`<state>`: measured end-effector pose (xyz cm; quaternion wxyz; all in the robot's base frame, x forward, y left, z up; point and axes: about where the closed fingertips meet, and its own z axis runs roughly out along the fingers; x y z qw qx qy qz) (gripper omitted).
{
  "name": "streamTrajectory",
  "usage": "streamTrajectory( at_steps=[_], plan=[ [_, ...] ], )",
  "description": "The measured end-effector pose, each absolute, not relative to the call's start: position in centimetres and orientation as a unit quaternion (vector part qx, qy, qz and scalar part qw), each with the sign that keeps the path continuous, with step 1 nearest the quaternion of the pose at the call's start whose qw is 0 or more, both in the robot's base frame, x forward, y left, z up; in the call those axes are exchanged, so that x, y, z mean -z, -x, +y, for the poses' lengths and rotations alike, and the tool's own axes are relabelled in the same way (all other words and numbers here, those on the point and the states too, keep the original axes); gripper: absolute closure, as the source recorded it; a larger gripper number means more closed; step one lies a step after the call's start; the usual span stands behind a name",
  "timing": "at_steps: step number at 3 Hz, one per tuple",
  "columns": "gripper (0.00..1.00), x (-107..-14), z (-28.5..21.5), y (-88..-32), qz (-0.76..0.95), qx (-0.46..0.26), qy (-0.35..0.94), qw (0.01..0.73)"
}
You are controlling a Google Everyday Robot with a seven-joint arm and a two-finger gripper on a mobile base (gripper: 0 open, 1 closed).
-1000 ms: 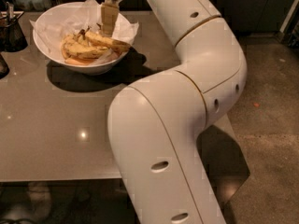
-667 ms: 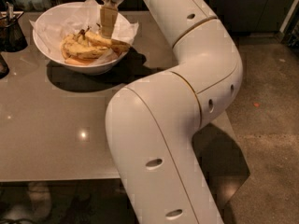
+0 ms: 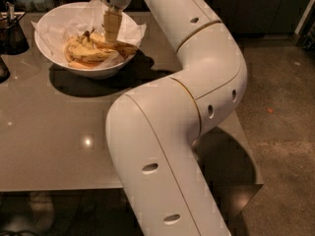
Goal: Pick banana from white bowl
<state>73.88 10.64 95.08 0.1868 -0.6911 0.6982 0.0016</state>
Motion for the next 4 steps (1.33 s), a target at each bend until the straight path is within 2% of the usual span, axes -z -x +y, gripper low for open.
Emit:
streamTrajectory(
  at_steps=[3,4],
  plan=[
    [0.36,-92.8,11.4,-74.0,0.703,-0.022,0.691,0.167],
    [0.33,-92.0,11.4,-73.9,0.706,-0.032,0.689,0.162]
  ],
)
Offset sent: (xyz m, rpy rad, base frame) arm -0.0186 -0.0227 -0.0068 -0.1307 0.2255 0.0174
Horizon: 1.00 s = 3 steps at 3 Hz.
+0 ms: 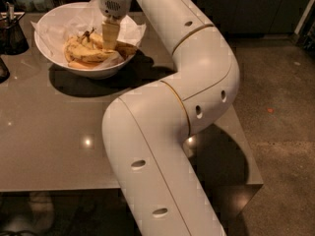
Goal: Pick banana from white bowl
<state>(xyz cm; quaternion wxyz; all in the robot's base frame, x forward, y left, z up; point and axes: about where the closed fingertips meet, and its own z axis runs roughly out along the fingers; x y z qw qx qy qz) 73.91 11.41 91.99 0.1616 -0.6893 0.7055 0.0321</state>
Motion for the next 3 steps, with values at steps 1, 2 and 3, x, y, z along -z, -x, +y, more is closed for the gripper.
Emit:
streamTrajectory(
  at_steps=[1,2,3],
  plan=[
    [0.30,-91.37,11.31,-73.87,0.706,-0.042,0.689,0.158],
    [0.49,-91.26,10.89,-73.65,0.703,-0.054,0.691,0.159],
    [0.73,-91.22,10.33,-73.55,0.704,-0.058,0.690,0.158]
  ],
)
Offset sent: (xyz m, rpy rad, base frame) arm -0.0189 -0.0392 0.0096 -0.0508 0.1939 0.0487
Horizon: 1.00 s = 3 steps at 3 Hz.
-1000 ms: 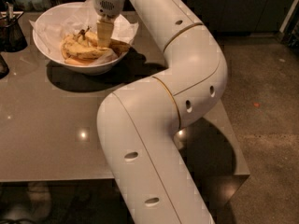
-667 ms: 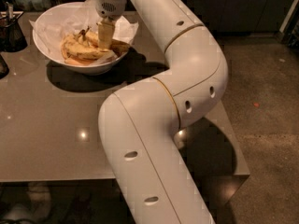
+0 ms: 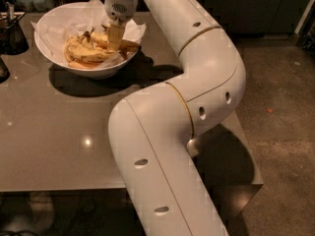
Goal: Pick banana from white bowl
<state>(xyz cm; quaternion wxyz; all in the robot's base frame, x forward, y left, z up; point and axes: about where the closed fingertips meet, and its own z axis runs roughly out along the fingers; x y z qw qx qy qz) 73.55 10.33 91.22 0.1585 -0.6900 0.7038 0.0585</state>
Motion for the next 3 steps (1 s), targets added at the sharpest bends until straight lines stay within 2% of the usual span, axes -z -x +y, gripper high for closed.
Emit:
streamTrajectory(
  at_steps=[1,2,3],
  plan=[
    [0.96,-91.2,10.3,-73.6,0.704,-0.058,0.690,0.159],
    [1.00,-92.0,11.1,-74.4,0.696,-0.049,0.693,0.184],
    [1.00,-96.4,11.4,-74.6,0.681,-0.004,0.697,0.225]
  ],
)
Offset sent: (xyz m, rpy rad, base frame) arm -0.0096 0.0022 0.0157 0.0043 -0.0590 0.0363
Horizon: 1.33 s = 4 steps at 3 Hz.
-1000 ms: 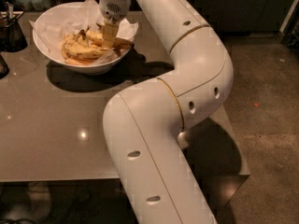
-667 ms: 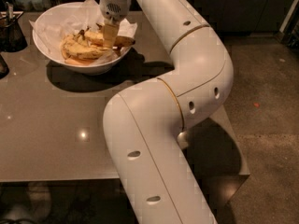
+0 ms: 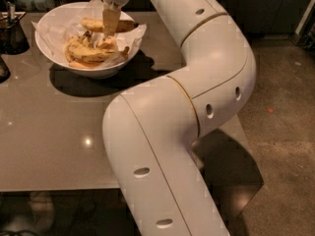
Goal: Pick banana from white bowl
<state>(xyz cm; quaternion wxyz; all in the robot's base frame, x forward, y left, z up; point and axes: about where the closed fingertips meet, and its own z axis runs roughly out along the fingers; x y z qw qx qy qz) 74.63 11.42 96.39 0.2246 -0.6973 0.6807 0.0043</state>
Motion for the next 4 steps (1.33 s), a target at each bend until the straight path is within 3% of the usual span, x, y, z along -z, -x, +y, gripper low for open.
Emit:
streamTrajectory(
  at_steps=[1,2,3,4],
  plan=[
    [1.00,-99.8,11.0,-73.6,0.668,0.018,0.699,0.255],
    [1.00,-99.8,10.7,-73.3,0.669,0.018,0.698,0.255],
    [1.00,-101.8,9.2,-68.7,0.674,0.043,0.695,0.249],
    [1.00,-102.1,9.2,-68.9,0.669,0.047,0.699,0.249]
  ],
)
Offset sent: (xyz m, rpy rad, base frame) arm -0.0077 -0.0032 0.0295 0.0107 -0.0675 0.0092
